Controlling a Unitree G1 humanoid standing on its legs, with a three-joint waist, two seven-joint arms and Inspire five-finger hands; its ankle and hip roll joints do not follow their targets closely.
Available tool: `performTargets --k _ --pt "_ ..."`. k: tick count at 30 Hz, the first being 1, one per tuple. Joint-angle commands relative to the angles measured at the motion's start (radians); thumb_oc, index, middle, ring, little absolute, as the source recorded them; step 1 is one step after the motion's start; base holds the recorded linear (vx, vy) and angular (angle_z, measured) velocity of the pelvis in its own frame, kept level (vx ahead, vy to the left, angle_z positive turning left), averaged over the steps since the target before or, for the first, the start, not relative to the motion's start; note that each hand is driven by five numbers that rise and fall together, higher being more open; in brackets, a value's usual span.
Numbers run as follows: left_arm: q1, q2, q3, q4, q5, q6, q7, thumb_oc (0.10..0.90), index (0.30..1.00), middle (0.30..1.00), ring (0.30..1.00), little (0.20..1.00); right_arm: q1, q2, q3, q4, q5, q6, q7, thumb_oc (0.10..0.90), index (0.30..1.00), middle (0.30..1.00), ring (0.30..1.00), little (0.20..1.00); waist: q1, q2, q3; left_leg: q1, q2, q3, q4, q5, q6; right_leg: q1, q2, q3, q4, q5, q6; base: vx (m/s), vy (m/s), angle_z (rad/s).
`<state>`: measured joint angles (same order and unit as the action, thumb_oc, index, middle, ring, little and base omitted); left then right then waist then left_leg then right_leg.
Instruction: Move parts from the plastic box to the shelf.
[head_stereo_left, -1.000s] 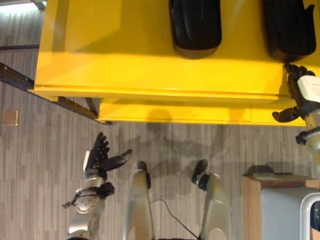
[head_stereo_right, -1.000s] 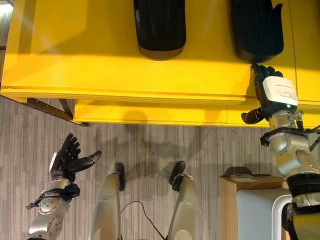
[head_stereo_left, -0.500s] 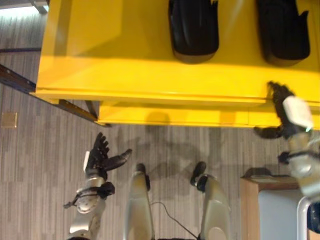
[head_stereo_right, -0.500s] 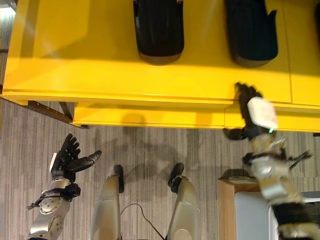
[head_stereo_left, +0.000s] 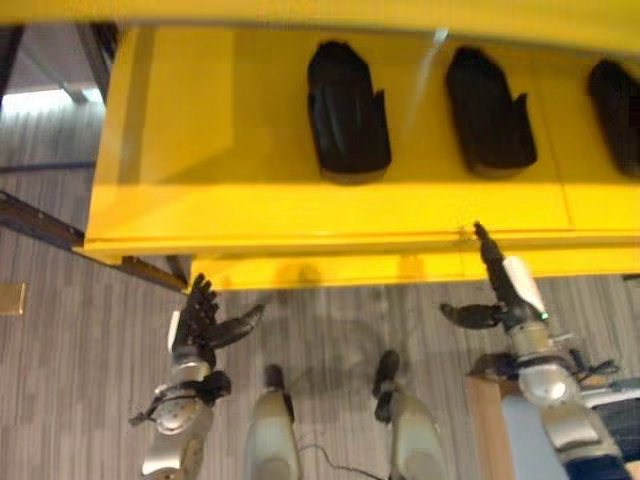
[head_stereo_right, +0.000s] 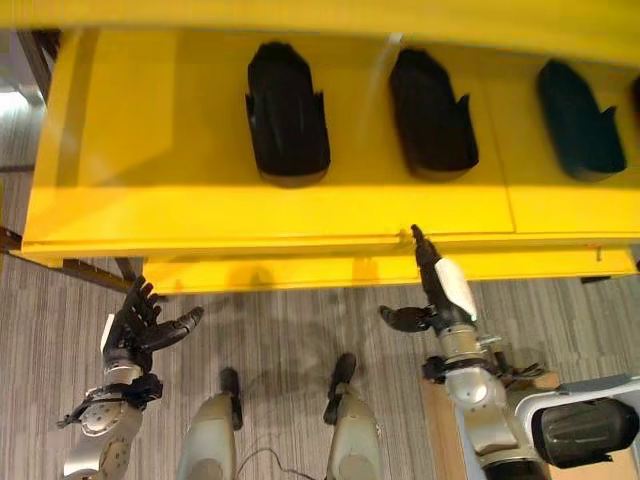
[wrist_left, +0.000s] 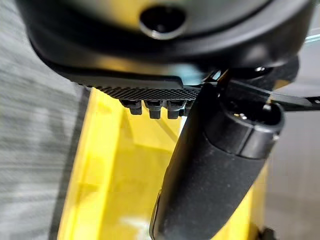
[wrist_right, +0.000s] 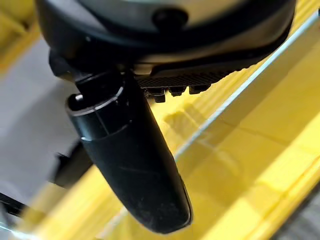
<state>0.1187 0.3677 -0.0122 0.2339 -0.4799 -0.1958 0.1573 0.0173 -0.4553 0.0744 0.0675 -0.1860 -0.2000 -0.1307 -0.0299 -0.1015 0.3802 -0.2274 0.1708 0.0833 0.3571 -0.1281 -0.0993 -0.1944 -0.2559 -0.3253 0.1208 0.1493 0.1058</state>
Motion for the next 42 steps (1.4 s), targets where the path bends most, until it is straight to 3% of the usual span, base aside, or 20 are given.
performTargets --k 1,4,11,19,23,25,26,27,28,29,33,34,37,38,42 --pt "0.029 0.001 0.016 -0.052 0.050 -0.071 -0.019 0.900 1.000 1.000 1.000 1.000 -0.041 -0.033 -0.028 -0.044 0.156 -0.093 0.012 0.900 1.000 1.000 1.000 1.000 -0.003 0.012 -0.107 0.052 0.006 0.001 -0.307 0.217 0.012 0.067 -0.063 -0.001 0.026 0.007 0.122 0.05 0.088 -0.17" --pt "0.051 -0.018 0.018 -0.046 0.077 -0.068 -0.023 0.900 1.000 1.000 1.000 1.000 -0.016 0.027 0.028 -0.065 0.249 -0.089 0.061 0.900 1.000 1.000 1.000 1.000 -0.013 0.014 -0.175 0.141 -0.016 0.048 -0.419 0.230 0.020 0.122 -0.076 0.003 -0.064 0.066 0.145 0.09 0.150 -0.19" --pt "0.060 -0.045 0.007 -0.043 0.099 -0.073 -0.017 0.900 1.000 1.000 1.000 1.000 -0.009 0.070 0.094 -0.053 0.293 -0.077 0.085 0.900 1.000 1.000 1.000 1.000 -0.008 0.012 -0.251 0.212 -0.055 0.085 -0.438 0.192 0.044 0.169 -0.110 0.033 -0.124 0.135 0.156 0.05 0.109 -0.11" --pt "0.051 -0.035 -0.008 -0.054 0.171 -0.069 -0.013 0.900 1.000 1.000 1.000 1.000 0.043 0.105 0.114 -0.026 0.314 -0.062 0.105 0.900 1.000 1.000 1.000 1.000 -0.030 0.013 -0.277 0.288 -0.143 0.100 -0.444 0.136 0.105 0.176 -0.168 0.112 -0.065 0.204 0.156 0.03 0.182 -0.12" --pt "0.006 -0.021 -0.009 -0.038 0.206 -0.070 0.005 0.900 1.000 1.000 1.000 1.000 0.047 0.106 0.119 -0.033 0.314 -0.062 0.117 0.900 1.000 1.000 1.000 1.000 -0.047 0.014 -0.262 0.296 -0.161 0.123 -0.444 0.129 0.116 0.134 -0.180 0.138 -0.065 0.298 0.156 -0.04 0.114 -0.12" --pt "-0.006 -0.018 -0.003 -0.035 0.208 -0.071 0.010 0.900 1.000 1.000 1.000 1.000 0.029 0.100 0.130 -0.030 0.311 -0.061 0.115 0.900 1.000 1.000 1.000 1.000 -0.028 0.030 -0.241 0.314 -0.150 0.161 -0.443 0.120 0.120 0.116 -0.198 0.040 -0.045 0.268 0.156 -0.05 0.095 -1.06" --pt "-0.011 -0.019 0.001 -0.035 0.204 -0.068 0.014 0.900 1.000 1.000 1.000 1.000 0.015 0.101 0.141 -0.024 0.316 -0.061 0.114 0.900 1.000 1.000 1.000 1.000 -0.016 0.047 -0.233 0.333 -0.135 0.172 -0.442 0.098 0.116 0.131 -0.208 -0.031 -0.015 0.209 0.156 -0.07 0.109 -1.42" --pt "-0.007 -0.022 0.012 -0.042 0.191 -0.063 0.017 0.900 1.000 1.000 1.000 1.000 -0.030 0.098 0.168 -0.004 0.328 -0.056 0.115 0.900 1.000 1.000 1.000 1.000 0.017 0.056 -0.228 0.347 -0.128 0.228 -0.438 0.093 0.125 0.152 -0.245 -0.182 0.072 0.130 0.154 -0.08 -0.044 -1.41" --pt "0.018 -0.034 0.016 -0.064 0.147 -0.059 0.006 0.900 1.000 1.000 1.000 1.000 -0.076 0.097 0.181 0.007 0.328 -0.052 0.110 0.900 1.000 1.000 1.000 1.000 0.045 0.049 -0.234 0.349 -0.113 0.290 -0.434 0.102 0.113 0.177 -0.249 -0.268 0.093 0.109 0.156 -0.07 -0.379 -1.63" --pt "0.052 -0.041 0.014 -0.063 0.126 -0.055 -0.016 0.900 1.000 1.000 1.000 1.000 -0.094 0.098 0.187 0.005 0.326 -0.053 0.106 0.900 1.000 1.000 1.000 1.000 0.054 0.039 -0.242 0.350 -0.073 0.326 -0.431 0.125 0.080 0.194 -0.213 -0.277 0.033 0.095 0.156 0.00 -0.433 -1.96" --pt "0.061 -0.048 0.014 -0.068 0.104 -0.066 -0.027 0.900 1.000 1.000 1.000 1.000 -0.101 0.072 0.189 -0.013 0.308 -0.059 0.106 0.900 1.000 1.000 1.000 1.000 0.048 0.040 -0.248 0.342 -0.013 0.346 -0.415 0.153 0.039 0.217 -0.155 -0.267 -0.032 0.063 0.145 0.04 -0.354 -0.80" --pt "0.060 -0.056 0.013 -0.059 0.077 -0.070 -0.028 0.900 1.000 1.000 1.000 1.000 -0.104 0.061 0.189 -0.021 0.314 -0.066 0.099 0.900 1.000 1.000 1.000 1.000 0.036 0.049 -0.251 0.333 0.034 0.361 -0.407 0.177 0.009 0.220 -0.113 -0.252 -0.072 0.032 0.132 0.04 -0.428 -0.48" --pt "0.055 -0.066 0.003 -0.055 0.068 -0.073 -0.028 0.900 1.000 1.000 1.000 1.000 -0.099 0.050 0.187 -0.020 0.321 -0.073 0.091 0.900 1.000 1.000 1.000 1.000 0.029 0.065 -0.252 0.329 0.081 0.377 -0.408 0.211 -0.021 0.223 -0.067 -0.242 -0.102 0.011 0.113 0.04 -0.295 -0.76" --pt "0.052 -0.079 -0.009 -0.046 0.064 -0.074 -0.032 0.900 1.000 1.000 1.000 1.000 -0.090 0.043 0.183 -0.021 0.320 -0.077 0.083 0.900 1.000 1.000 1.000 1.000 0.016 0.083 -0.254 0.335 0.116 0.394 -0.415 0.238 -0.044 0.225 -0.031 -0.229 -0.124 -0.005 0.098 0.07 -0.240 -0.46" --pt "0.038 -0.090 -0.033 -0.040 0.073 -0.071 -0.030 0.900 1.000 1.000 1.000 1.000 -0.069 0.029 0.167 -0.027 0.318 -0.085 0.071 0.900 1.000 1.000 1.000 1.000 -0.004 0.106 -0.247 0.337 0.158 0.409 -0.397 0.271 -0.072 0.224 0.010 -0.212 -0.140 -0.028 0.075 0.08 -0.193 -0.23"
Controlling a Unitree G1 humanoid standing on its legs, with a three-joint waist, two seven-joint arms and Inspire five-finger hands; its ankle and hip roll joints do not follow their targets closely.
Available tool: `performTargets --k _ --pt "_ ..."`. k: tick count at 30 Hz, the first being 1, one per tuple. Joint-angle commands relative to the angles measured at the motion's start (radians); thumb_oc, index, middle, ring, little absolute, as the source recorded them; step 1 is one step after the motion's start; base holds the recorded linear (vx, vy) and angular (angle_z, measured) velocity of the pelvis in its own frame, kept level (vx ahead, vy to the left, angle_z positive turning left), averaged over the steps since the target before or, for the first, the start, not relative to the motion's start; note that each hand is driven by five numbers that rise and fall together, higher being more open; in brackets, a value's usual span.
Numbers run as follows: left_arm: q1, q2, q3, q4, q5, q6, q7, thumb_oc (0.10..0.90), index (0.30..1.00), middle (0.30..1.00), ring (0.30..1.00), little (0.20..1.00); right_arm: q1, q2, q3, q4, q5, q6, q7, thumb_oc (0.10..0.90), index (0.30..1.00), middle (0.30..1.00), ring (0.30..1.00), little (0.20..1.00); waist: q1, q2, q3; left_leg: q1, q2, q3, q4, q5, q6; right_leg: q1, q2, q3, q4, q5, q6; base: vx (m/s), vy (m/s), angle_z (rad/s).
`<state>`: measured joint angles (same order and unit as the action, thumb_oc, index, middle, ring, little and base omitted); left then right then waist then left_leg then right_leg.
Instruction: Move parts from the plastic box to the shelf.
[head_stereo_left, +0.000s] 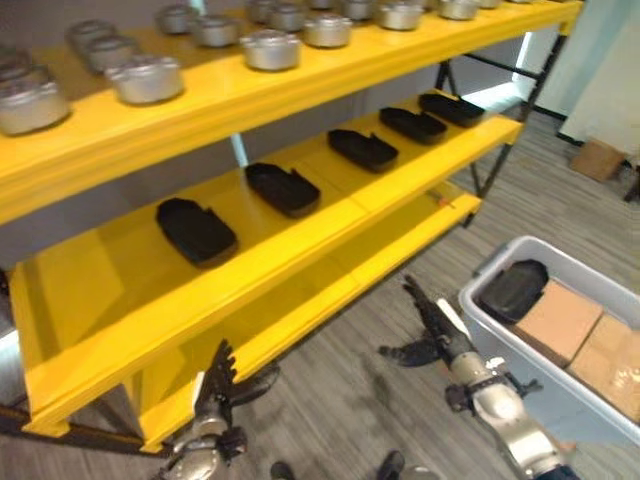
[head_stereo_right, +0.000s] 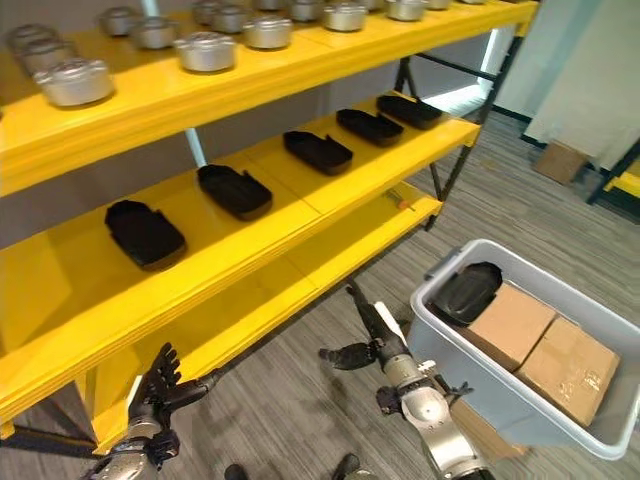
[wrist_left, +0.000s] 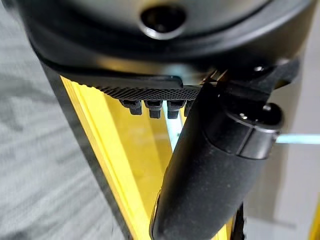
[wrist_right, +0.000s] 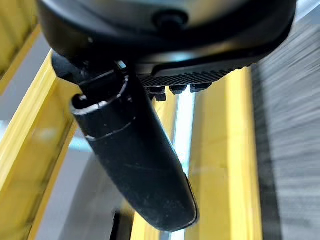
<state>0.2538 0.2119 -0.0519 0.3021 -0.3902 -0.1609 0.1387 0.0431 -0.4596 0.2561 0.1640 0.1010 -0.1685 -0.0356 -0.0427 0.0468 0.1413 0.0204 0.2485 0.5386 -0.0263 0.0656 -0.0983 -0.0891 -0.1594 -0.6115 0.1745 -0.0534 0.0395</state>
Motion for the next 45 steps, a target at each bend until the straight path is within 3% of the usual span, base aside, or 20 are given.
performTargets --k 1,6,8,9,10,11,13,14,15,16,18,19,23,26,35,42,45 --pt "-0.102 0.064 -0.001 -0.104 -0.013 -0.106 -0.012 0.900 1.000 1.000 1.000 1.000 -0.086 0.029 -0.017 -0.126 0.034 -0.120 -0.022 0.900 1.000 1.000 1.000 1.000 0.000 -0.036 -0.004 0.090 0.092 -0.046 -0.003 0.091 -0.081 0.117 -0.075 0.083 -0.192 0.167 0.133 0.06 -0.126 -0.32" --pt "-0.136 0.066 -0.022 -0.108 -0.013 -0.114 0.002 0.900 1.000 1.000 1.000 1.000 -0.049 0.005 -0.042 -0.137 0.039 -0.127 -0.025 0.900 1.000 1.000 1.000 1.000 -0.031 -0.024 0.032 0.058 0.150 -0.060 0.114 0.137 -0.102 0.079 -0.015 0.131 -0.158 0.113 0.084 0.07 -0.225 -0.25" --pt "-0.146 0.068 -0.018 -0.120 -0.016 -0.118 0.010 0.900 1.000 1.000 1.000 1.000 -0.035 -0.007 -0.055 -0.148 0.040 -0.136 -0.033 0.900 1.000 1.000 1.000 1.000 -0.035 -0.029 0.054 0.024 0.181 -0.086 0.222 0.161 -0.104 0.076 0.018 0.155 -0.151 0.087 0.055 0.04 -0.219 -0.54" --pt "-0.150 0.071 -0.017 -0.121 -0.018 -0.119 0.018 0.900 1.000 1.000 1.000 1.000 -0.031 -0.007 -0.059 -0.152 0.047 -0.140 -0.034 0.900 1.000 1.000 1.000 1.000 -0.029 -0.032 0.068 0.001 0.203 -0.123 0.283 0.194 -0.112 0.078 0.039 0.166 -0.148 0.075 0.036 0.02 -0.257 -0.62" --pt "-0.159 0.075 -0.018 -0.121 -0.016 -0.119 0.025 0.900 1.000 1.000 1.000 1.000 -0.031 -0.009 -0.063 -0.156 0.045 -0.141 -0.040 0.900 1.000 1.000 1.000 1.000 -0.027 -0.037 0.078 -0.025 0.203 -0.160 0.336 0.188 -0.101 0.078 0.053 0.173 -0.148 0.066 0.022 0.01 -0.232 -0.57" --pt "-0.166 0.076 -0.016 -0.124 -0.016 -0.118 0.033 0.900 1.000 1.000 1.000 1.000 -0.032 -0.012 -0.063 -0.158 0.040 -0.141 -0.045 0.900 1.000 1.000 1.000 1.000 -0.021 -0.043 0.087 -0.044 0.176 -0.211 0.375 0.164 -0.079 0.077 0.064 0.192 -0.151 0.052 0.013 0.02 -0.144 -0.50" --pt "-0.166 0.069 -0.012 -0.124 -0.021 -0.116 0.049 0.900 1.000 1.000 1.000 1.000 -0.037 -0.002 -0.059 -0.144 0.046 -0.137 -0.046 0.900 1.000 1.000 1.000 1.000 0.005 -0.066 0.102 -0.124 0.028 -0.334 0.386 0.043 -0.013 0.078 0.067 0.245 -0.155 0.051 0.018 0.02 -0.034 -0.45" --pt "-0.160 0.063 -0.005 -0.123 -0.027 -0.119 0.048 0.900 1.000 1.000 1.000 1.000 -0.036 0.002 -0.056 -0.141 0.045 -0.136 -0.040 0.900 1.000 1.000 1.000 1.000 0.009 -0.084 0.106 -0.149 -0.021 -0.344 0.353 0.013 0.024 0.071 0.066 0.264 -0.160 0.069 0.018 0.06 0.015 -0.87" --pt "-0.150 0.056 -0.007 -0.123 -0.027 -0.123 0.047 0.900 1.000 1.000 1.000 1.000 -0.030 0.006 -0.055 -0.136 0.049 -0.138 -0.032 0.900 1.000 1.000 1.000 1.000 0.018 -0.098 0.109 -0.183 -0.054 -0.368 0.293 -0.009 0.028 0.073 0.070 0.300 -0.166 0.073 0.026 0.04 0.015 -1.14" --pt "-0.150 0.056 -0.007 -0.123 -0.027 -0.123 0.047 0.900 1.000 1.000 1.000 1.000 -0.030 0.006 -0.055 -0.136 0.049 -0.138 -0.032 0.900 1.000 1.000 1.000 1.000 0.019 -0.099 0.109 -0.182 -0.054 -0.367 0.292 -0.009 0.028 0.073 0.070 0.301 -0.166 0.073 0.026 0.10 0.047 -1.19" --pt "-0.150 0.051 -0.011 -0.119 -0.026 -0.128 0.047 0.900 1.000 1.000 1.000 1.000 -0.042 0.007 -0.050 -0.114 0.047 -0.141 -0.030 0.900 1.000 1.000 1.000 1.000 0.046 -0.097 0.127 -0.242 -0.122 -0.452 0.203 0.034 0.024 0.070 0.083 0.340 -0.165 0.081 0.033 0.08 0.074 -0.87" --pt "-0.147 0.050 -0.017 -0.122 -0.015 -0.133 0.043 0.900 1.000 1.000 1.000 1.000 -0.056 0.011 -0.037 -0.103 0.041 -0.147 -0.026 0.900 1.000 1.000 1.000 1.000 0.075 -0.086 0.147 -0.276 -0.186 -0.556 0.146 0.079 0.010 0.078 0.113 0.393 -0.166 0.079 0.033 0.09 0.066 -0.78" --pt "-0.157 0.048 -0.026 -0.120 0.000 -0.138 0.033 0.900 1.000 1.000 1.000 1.000 -0.066 0.014 -0.035 -0.099 0.049 -0.154 -0.014 0.900 1.000 1.000 1.000 1.000 0.080 -0.070 0.159 -0.291 -0.236 -0.633 0.109 0.109 0.007 0.072 0.145 0.461 -0.150 0.070 0.024 0.07 0.084 -1.11" --pt "-0.170 0.046 -0.030 -0.109 -0.002 -0.145 0.035 0.900 1.000 1.000 1.000 1.000 -0.075 0.020 -0.027 -0.085 0.043 -0.151 -0.005 0.900 1.000 1.000 1.000 1.000 0.079 -0.068 0.157 -0.243 -0.246 -0.647 0.078 0.083 0.032 0.065 0.149 0.507 -0.133 0.059 0.024 0.08 0.161 -0.63" --pt "-0.227 0.068 -0.049 -0.087 0.004 -0.147 0.059 0.900 1.000 1.000 1.000 1.000 -0.092 0.045 -0.020 -0.075 0.042 -0.142 -0.016 0.900 1.000 1.000 1.000 1.000 0.038 -0.090 0.139 -0.225 -0.262 -0.535 0.132 -0.002 0.105 0.034 0.123 0.578 -0.086 0.035 0.030 0.08 0.125 -0.39" --pt "-0.228 0.087 -0.046 -0.096 0.008 -0.138 0.069 0.900 1.000 1.000 1.000 1.000 -0.106 0.059 -0.005 -0.065 0.031 -0.128 -0.005 0.900 1.000 1.000 1.000 1.000 0.030 -0.088 0.113 -0.185 -0.284 -0.484 0.143 -0.064 0.151 0.004 0.114 0.618 0.010 0.019 0.072 0.13 0.136 -0.36" --pt "-0.226 0.094 -0.044 -0.106 0.013 -0.129 0.071 0.900 1.000 1.000 1.000 1.000 -0.111 0.070 0.004 -0.074 0.015 -0.122 -0.002 0.900 1.000 1.000 1.000 1.000 0.020 -0.082 0.127 -0.149 -0.297 -0.471 0.142 -0.085 0.179 -0.084 0.104 0.600 0.203 0.095 0.129 0.07 0.122 -0.14"
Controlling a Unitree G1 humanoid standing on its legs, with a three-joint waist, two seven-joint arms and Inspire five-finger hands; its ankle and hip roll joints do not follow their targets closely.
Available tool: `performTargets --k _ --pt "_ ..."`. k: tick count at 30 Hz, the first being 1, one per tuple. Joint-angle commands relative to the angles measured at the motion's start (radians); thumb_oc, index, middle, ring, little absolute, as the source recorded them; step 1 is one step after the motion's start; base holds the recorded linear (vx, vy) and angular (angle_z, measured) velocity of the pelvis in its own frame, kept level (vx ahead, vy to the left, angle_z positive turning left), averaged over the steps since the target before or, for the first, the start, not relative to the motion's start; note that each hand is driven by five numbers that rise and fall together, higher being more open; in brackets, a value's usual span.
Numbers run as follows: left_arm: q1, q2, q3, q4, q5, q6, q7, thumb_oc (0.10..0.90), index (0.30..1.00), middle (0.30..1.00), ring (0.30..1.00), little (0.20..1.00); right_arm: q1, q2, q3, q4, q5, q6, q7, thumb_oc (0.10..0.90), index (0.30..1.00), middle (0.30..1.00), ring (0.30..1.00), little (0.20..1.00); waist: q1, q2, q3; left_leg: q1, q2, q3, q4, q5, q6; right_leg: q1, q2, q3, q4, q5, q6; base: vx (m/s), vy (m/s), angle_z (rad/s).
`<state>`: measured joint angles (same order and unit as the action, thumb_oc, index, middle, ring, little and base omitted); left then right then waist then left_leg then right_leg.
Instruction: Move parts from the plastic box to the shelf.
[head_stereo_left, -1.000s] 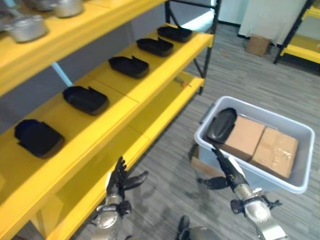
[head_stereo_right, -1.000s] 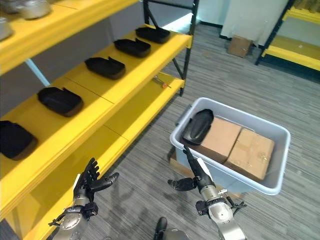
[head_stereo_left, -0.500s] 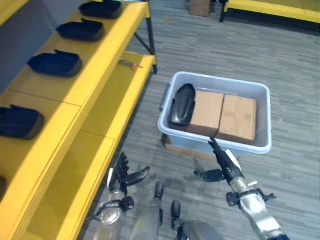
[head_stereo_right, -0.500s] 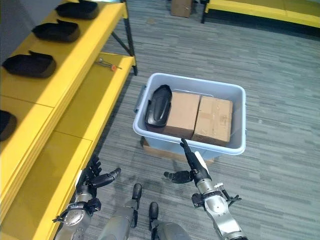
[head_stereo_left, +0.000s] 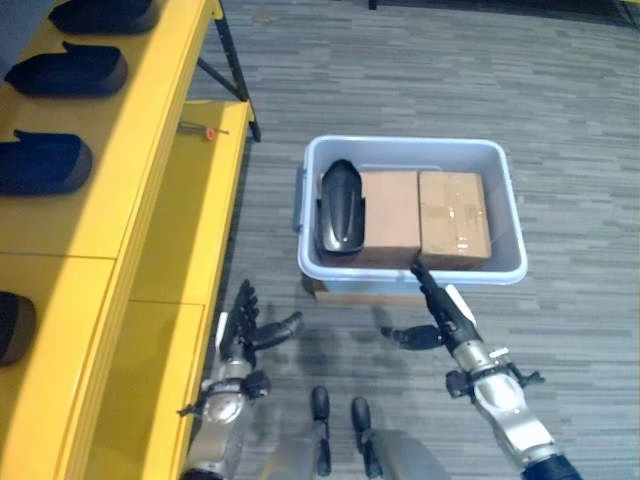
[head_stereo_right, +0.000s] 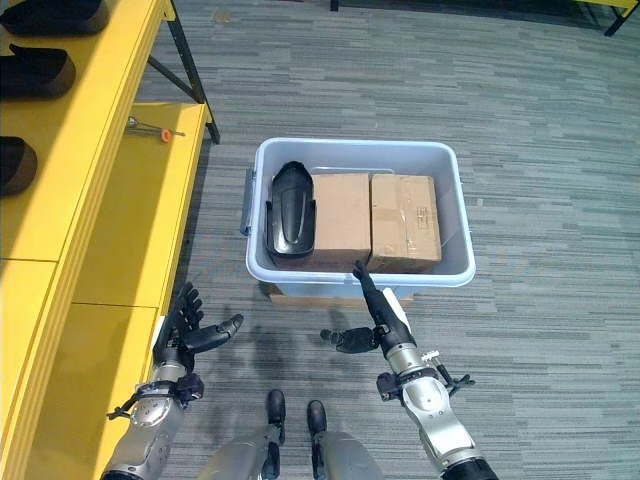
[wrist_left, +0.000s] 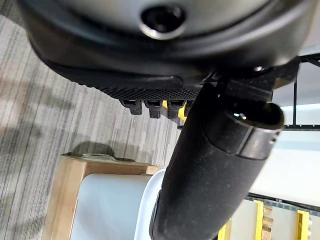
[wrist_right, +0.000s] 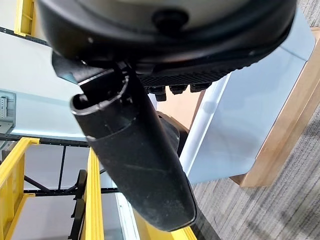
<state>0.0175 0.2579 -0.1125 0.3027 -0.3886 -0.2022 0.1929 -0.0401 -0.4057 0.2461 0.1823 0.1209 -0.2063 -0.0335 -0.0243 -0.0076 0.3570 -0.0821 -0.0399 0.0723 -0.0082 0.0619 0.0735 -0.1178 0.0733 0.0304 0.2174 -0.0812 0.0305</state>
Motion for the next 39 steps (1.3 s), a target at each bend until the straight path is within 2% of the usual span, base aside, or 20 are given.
performTargets --k 1,4,5,7,8,10,12,13,14,16,24,25,26,33,34,35,36,37,39 --pt "0.011 0.051 0.016 -0.110 0.012 -0.086 0.017 0.900 1.000 1.000 1.000 1.000 -0.028 0.017 0.018 -0.097 -0.007 -0.084 -0.002 0.900 1.000 1.000 1.000 1.000 -0.002 -0.025 -0.084 -0.033 -0.010 -0.002 0.120 -0.084 0.012 -0.072 -0.130 -0.048 0.205 0.141 0.144 0.05 0.072 -0.14" --pt "0.010 0.053 0.014 -0.110 0.015 -0.083 0.019 0.900 1.000 1.000 1.000 1.000 -0.030 0.020 0.023 -0.101 -0.007 -0.083 0.000 0.900 1.000 1.000 1.000 1.000 -0.007 -0.021 -0.077 -0.019 -0.010 0.002 0.114 -0.085 0.017 -0.090 -0.133 -0.060 0.243 0.149 0.143 0.06 0.077 -0.13" --pt "0.014 0.056 0.021 -0.110 0.011 -0.081 0.021 0.900 1.000 1.000 1.000 1.000 -0.042 0.029 0.038 -0.100 -0.019 -0.075 -0.001 0.900 1.000 1.000 1.000 1.000 0.007 -0.013 -0.071 0.021 -0.005 0.037 0.088 -0.102 0.015 -0.124 -0.225 -0.178 0.196 0.166 0.122 0.12 0.078 -0.31" --pt "0.014 0.051 0.027 -0.118 0.000 -0.084 0.021 0.900 1.000 1.000 1.000 1.000 -0.063 0.031 0.043 -0.095 -0.017 -0.075 -0.007 0.900 1.000 1.000 1.000 1.000 0.010 -0.009 -0.069 0.035 0.013 0.056 0.072 -0.110 -0.003 -0.140 -0.286 -0.241 0.051 0.176 0.116 0.11 0.008 -0.69" --pt "0.014 0.051 0.027 -0.118 0.000 -0.084 0.021 0.900 1.000 1.000 1.000 1.000 -0.064 0.031 0.043 -0.095 -0.017 -0.075 -0.007 0.900 1.000 1.000 1.000 1.000 0.010 -0.006 -0.068 0.037 0.016 0.054 0.073 -0.111 -0.004 -0.133 -0.282 -0.244 0.043 0.180 0.116 0.08 -0.063 -0.75" --pt "0.015 0.044 0.033 -0.107 -0.006 -0.088 0.022 0.900 1.000 1.000 1.000 1.000 -0.084 0.031 0.049 -0.085 -0.028 -0.076 -0.015 0.900 1.000 1.000 1.000 1.000 0.011 -0.015 -0.061 0.055 0.021 0.066 0.061 -0.120 -0.021 -0.143 -0.320 -0.273 -0.127 0.259 0.142 0.15 -0.112 -0.34" --pt "0.022 0.042 0.034 -0.098 -0.004 -0.087 0.018 0.900 1.000 1.000 1.000 1.000 -0.089 0.032 0.053 -0.089 -0.033 -0.070 -0.017 0.900 1.000 1.000 1.000 1.000 0.005 -0.021 -0.062 0.080 0.024 0.064 0.037 -0.121 -0.034 -0.147 -0.335 -0.256 -0.212 0.325 0.167 0.21 -0.124 -0.13" --pt "0.021 0.043 0.030 -0.096 0.001 -0.086 0.019 0.900 1.000 1.000 1.000 1.000 -0.091 0.030 0.050 -0.094 -0.039 -0.068 -0.022 0.900 1.000 1.000 1.000 1.000 0.002 -0.028 -0.064 0.090 0.023 0.057 0.033 -0.126 -0.040 -0.154 -0.340 -0.243 -0.223 0.351 0.178 0.23 -0.101 -0.03" --pt "0.019 0.038 0.029 -0.096 0.001 -0.086 0.015 0.900 1.000 1.000 1.000 1.000 -0.076 0.030 0.041 -0.103 -0.039 -0.066 -0.021 0.900 1.000 1.000 1.000 1.000 0.005 -0.036 -0.070 0.099 0.016 0.054 0.031 -0.132 -0.044 -0.125 -0.340 -0.268 -0.247 0.344 0.177 0.24 -0.115 0.10" --pt "0.011 0.031 0.018 -0.091 0.007 -0.083 0.007 0.900 1.000 1.000 1.000 1.000 -0.074 0.029 0.036 -0.095 -0.023 -0.066 -0.016 0.900 1.000 1.000 1.000 1.000 0.004 -0.053 -0.084 0.107 0.005 0.051 0.030 -0.144 -0.048 -0.108 -0.343 -0.289 -0.248 0.380 0.182 0.17 -0.089 0.39" --pt "0.002 0.027 0.013 -0.090 0.006 -0.083 0.008 0.900 1.000 1.000 1.000 1.000 -0.075 0.025 0.029 -0.099 -0.023 -0.066 -0.020 0.900 1.000 1.000 1.000 1.000 -0.006 -0.052 -0.090 0.103 0.012 0.037 0.036 -0.146 -0.054 -0.103 -0.336 -0.291 -0.237 0.372 0.180 0.06 -0.035 0.08" --pt "-0.013 0.022 0.002 -0.083 -0.002 -0.083 0.010 0.900 1.000 1.000 1.000 1.000 -0.078 0.018 0.021 -0.101 -0.012 -0.068 -0.026 0.900 1.000 1.000 1.000 1.000 -0.006 -0.052 -0.098 0.109 0.026 0.029 0.043 -0.156 -0.062 -0.092 -0.330 -0.319 -0.220 0.346 0.173 0.47 -0.428 0.28" --pt "-0.045 0.020 -0.014 -0.084 -0.007 -0.082 0.030 0.900 1.000 1.000 1.000 1.000 -0.082 0.012 -0.002 -0.091 -0.004 -0.073 -0.057 0.900 1.000 1.000 1.000 1.000 -0.027 -0.042 -0.108 0.115 0.087 -0.001 0.011 -0.135 -0.103 -0.077 -0.289 -0.361 -0.205 0.284 0.154 0.47 -0.428 0.42" --pt "-0.048 0.019 -0.014 -0.081 -0.007 -0.080 0.036 0.900 1.000 1.000 1.000 1.000 -0.082 0.011 -0.005 -0.089 -0.007 -0.073 -0.063 0.900 1.000 1.000 1.000 1.000 -0.030 -0.041 -0.108 0.113 0.101 -0.006 0.009 -0.126 -0.112 -0.081 -0.279 -0.367 -0.195 0.263 0.145 0.09 -0.099 0.34" --pt "-0.049 0.017 -0.012 -0.080 -0.018 -0.085 0.043 0.900 1.000 1.000 1.000 1.000 -0.080 0.005 0.001 -0.085 0.003 -0.081 -0.075 0.900 1.000 1.000 1.000 1.000 -0.024 -0.051 -0.094 0.057 0.130 0.007 0.181 -0.114 -0.143 -0.061 -0.255 -0.366 -0.196 0.230 0.117 0.13 -0.311 0.00" --pt "-0.042 0.015 -0.015 -0.092 -0.035 -0.091 0.040 0.900 1.000 1.000 1.000 1.000 -0.091 -0.006 0.009 -0.084 0.008 -0.088 -0.079 0.900 1.000 1.000 1.000 1.000 0.009 -0.074 -0.050 -0.063 0.095 -0.040 0.413 -0.081 -0.162 -0.033 -0.243 -0.358 -0.207 0.219 0.091 0.09 -0.283 0.08" --pt "-0.042 0.016 -0.013 -0.099 -0.044 -0.089 0.039 0.900 1.000 1.000 1.000 1.000 -0.093 -0.006 0.005 -0.081 0.006 -0.088 -0.083 0.900 1.000 1.000 1.000 1.000 0.003 -0.083 -0.050 -0.114 0.120 -0.028 0.427 -0.069 -0.157 -0.035 -0.249 -0.372 -0.208 0.218 0.092 0.00 -0.101 0.13" --pt "-0.039 0.018 -0.014 -0.104 -0.048 -0.085 0.037 0.900 1.000 1.000 1.000 1.000 -0.089 -0.009 0.002 -0.082 0.004 -0.088 -0.088 0.900 1.000 1.000 1.000 1.000 0.001 -0.092 -0.051 -0.130 0.161 -0.009 0.392 -0.065 -0.151 -0.033 -0.255 -0.376 -0.208 0.214 0.097 0.06 0.031 0.31" --pt "-0.025 0.023 -0.007 -0.111 -0.045 -0.082 0.040 0.900 1.000 1.000 1.000 1.000 -0.083 -0.006 -0.002 -0.079 0.003 -0.090 -0.103 0.900 1.000 1.000 1.000 1.000 0.008 -0.105 -0.056 -0.110 0.243 0.012 0.242 -0.058 -0.148 -0.022 -0.267 -0.368 -0.208 0.201 0.112 0.13 0.150 0.28"
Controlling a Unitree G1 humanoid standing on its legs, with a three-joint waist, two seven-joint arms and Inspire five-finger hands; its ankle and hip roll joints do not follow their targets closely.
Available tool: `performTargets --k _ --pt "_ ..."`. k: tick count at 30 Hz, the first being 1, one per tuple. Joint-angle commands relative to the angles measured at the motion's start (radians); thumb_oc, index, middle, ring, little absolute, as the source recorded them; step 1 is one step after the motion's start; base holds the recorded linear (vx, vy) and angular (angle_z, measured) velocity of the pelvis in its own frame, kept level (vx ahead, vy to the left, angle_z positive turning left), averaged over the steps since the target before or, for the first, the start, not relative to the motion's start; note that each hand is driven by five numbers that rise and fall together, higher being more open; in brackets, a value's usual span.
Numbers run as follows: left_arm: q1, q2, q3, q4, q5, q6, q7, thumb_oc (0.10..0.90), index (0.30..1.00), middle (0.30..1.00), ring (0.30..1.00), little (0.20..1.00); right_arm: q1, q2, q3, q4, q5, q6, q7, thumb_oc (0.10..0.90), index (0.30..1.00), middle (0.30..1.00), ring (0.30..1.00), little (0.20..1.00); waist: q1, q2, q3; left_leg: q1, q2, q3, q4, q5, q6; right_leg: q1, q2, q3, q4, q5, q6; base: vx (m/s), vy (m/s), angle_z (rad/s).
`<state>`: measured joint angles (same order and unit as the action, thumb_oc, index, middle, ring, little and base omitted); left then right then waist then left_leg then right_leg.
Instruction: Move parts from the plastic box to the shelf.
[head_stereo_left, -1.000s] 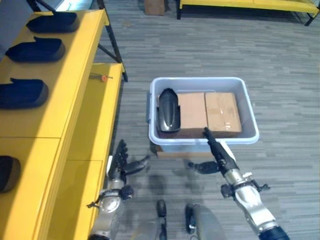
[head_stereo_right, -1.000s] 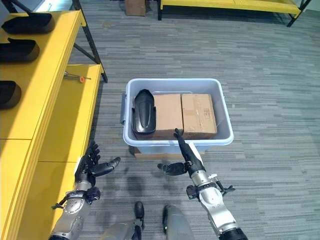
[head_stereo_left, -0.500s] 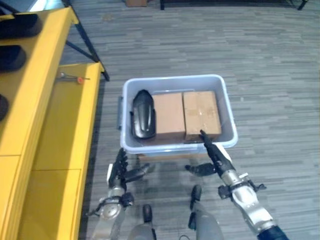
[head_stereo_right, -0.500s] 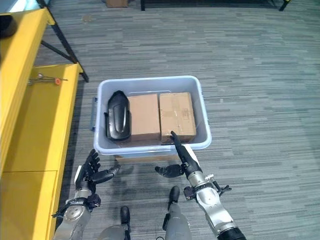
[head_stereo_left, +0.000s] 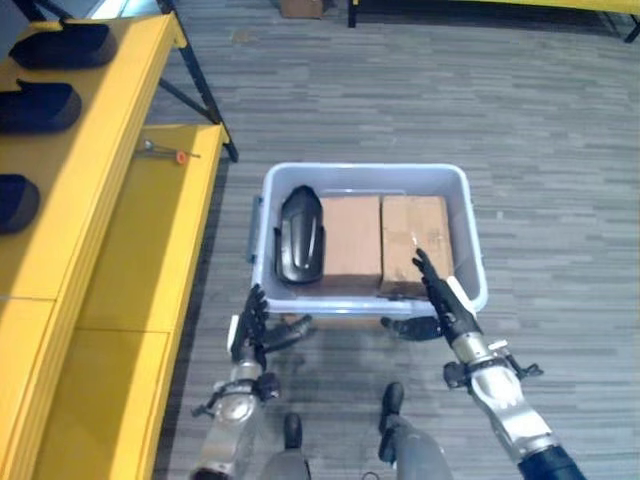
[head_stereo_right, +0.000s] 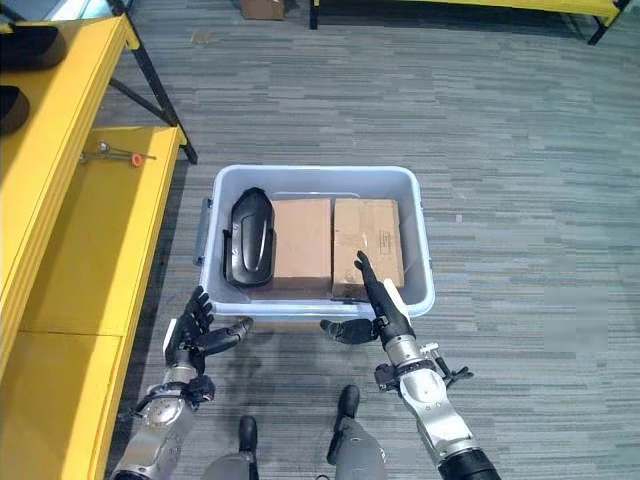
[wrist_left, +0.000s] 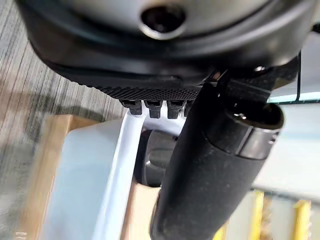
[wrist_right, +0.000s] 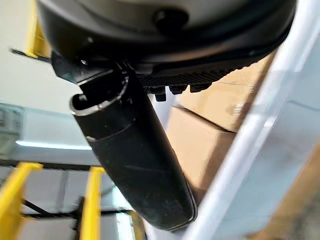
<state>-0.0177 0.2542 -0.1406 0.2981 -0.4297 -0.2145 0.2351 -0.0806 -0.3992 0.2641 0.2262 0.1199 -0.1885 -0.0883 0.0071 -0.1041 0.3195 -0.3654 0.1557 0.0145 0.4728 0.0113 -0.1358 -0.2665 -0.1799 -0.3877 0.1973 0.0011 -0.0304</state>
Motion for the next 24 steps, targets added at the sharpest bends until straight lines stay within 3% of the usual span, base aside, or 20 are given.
performTargets --k 1,2,4,5,6,7,13,24 --pt "0.019 0.030 0.036 -0.105 0.000 -0.069 0.011 0.900 1.000 1.000 1.000 1.000 -0.037 -0.009 -0.020 -0.118 0.000 -0.106 -0.055 0.900 1.000 1.000 1.000 1.000 -0.011 -0.006 -0.018 0.157 0.130 0.053 -0.387 0.098 0.035 0.128 -0.018 0.073 -0.181 0.107 0.184 0.19 0.399 -0.11" --pt "0.019 0.031 0.045 -0.093 0.008 -0.068 0.019 0.900 1.000 1.000 1.000 1.000 -0.037 -0.011 -0.020 -0.109 -0.008 -0.105 -0.066 0.900 1.000 1.000 1.000 1.000 -0.003 0.014 -0.023 0.141 0.193 0.054 -0.503 0.213 -0.003 0.143 -0.028 0.086 -0.179 0.097 0.195 0.15 0.355 -0.26" --pt "0.023 0.027 0.049 -0.086 0.008 -0.070 0.019 0.900 1.000 1.000 1.000 1.000 -0.026 -0.015 -0.026 -0.109 -0.008 -0.106 -0.065 0.900 1.000 1.000 1.000 1.000 0.000 0.024 -0.024 0.158 0.204 0.075 -0.531 0.230 -0.018 0.154 -0.036 0.089 -0.179 0.095 0.199 0.10 0.274 -0.29" --pt "0.039 0.024 0.053 -0.087 0.008 -0.070 0.012 0.900 1.000 1.000 1.000 1.000 -0.013 -0.014 -0.027 -0.117 -0.010 -0.104 -0.059 0.900 1.000 1.000 1.000 1.000 0.006 0.036 -0.028 0.192 0.194 0.089 -0.539 0.194 -0.015 0.162 -0.040 0.093 -0.174 0.090 0.206 0.12 0.350 -0.30" --pt "0.046 0.023 0.054 -0.084 0.010 -0.070 0.009 0.900 1.000 1.000 1.000 1.000 -0.005 -0.013 -0.026 -0.114 -0.024 -0.101 -0.055 0.900 1.000 1.000 1.000 1.000 0.007 0.045 -0.035 0.201 0.184 0.088 -0.544 0.193 -0.026 0.165 -0.048 0.099 -0.180 0.100 0.210 0.12 0.427 -0.36" --pt "0.039 0.029 0.051 -0.090 0.011 -0.071 0.001 0.900 1.000 1.000 1.000 1.000 0.003 -0.012 -0.034 -0.118 -0.034 -0.098 -0.055 0.900 1.000 1.000 1.000 1.000 0.002 0.048 -0.038 0.196 0.155 0.112 -0.504 0.164 -0.020 0.175 -0.080 0.093 -0.181 0.122 0.219 0.08 0.308 -0.38" --pt "0.005 0.077 0.057 -0.089 0.044 -0.072 0.016 0.900 1.000 1.000 1.000 1.000 0.002 0.017 -0.029 -0.127 -0.043 -0.085 -0.047 0.900 1.000 1.000 1.000 1.000 0.004 0.018 -0.025 0.181 0.075 0.150 -0.406 0.074 0.027 0.179 -0.165 0.106 -0.179 0.181 0.252 0.04 0.255 0.03" --pt "-0.039 0.085 0.070 -0.090 0.069 -0.068 0.049 0.900 1.000 1.000 1.000 1.000 -0.009 0.009 -0.036 -0.158 -0.068 -0.081 -0.041 0.900 1.000 1.000 1.000 1.000 -0.004 -0.013 -0.013 0.144 0.048 0.157 -0.342 0.030 0.048 0.168 -0.193 0.080 -0.149 0.206 0.269 0.01 0.061 -0.02"
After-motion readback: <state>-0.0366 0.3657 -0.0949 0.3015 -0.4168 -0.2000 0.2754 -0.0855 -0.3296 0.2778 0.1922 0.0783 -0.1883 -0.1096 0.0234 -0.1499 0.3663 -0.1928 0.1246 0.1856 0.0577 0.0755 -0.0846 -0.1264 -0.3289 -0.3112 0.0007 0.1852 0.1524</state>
